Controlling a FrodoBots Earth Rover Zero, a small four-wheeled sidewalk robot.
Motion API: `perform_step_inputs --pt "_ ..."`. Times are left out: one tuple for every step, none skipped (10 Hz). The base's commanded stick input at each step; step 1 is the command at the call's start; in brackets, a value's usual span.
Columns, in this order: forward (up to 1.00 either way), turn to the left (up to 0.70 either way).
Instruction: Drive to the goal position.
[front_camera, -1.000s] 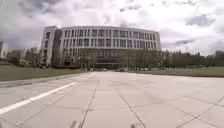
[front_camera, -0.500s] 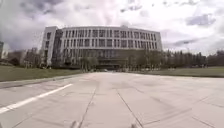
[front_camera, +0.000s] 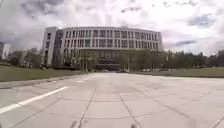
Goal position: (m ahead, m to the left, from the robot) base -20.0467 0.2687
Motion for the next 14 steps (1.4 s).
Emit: perform_step_inputs --pt "0.0 0.0" --pt "0.0 0.0" --pt "0.0 0.0" --pt "0.0 0.0" --pt "0.0 0.0" --pt "1.0 0.0" --pt "1.0 0.0" --pt "1.0 0.0" --pt "1.0 0.0" --pt "1.0 0.0" --pt "1.0 0.0" --pt "1.0 0.0" --pt "1.0 0.0" --pt "1.0 -0.22"
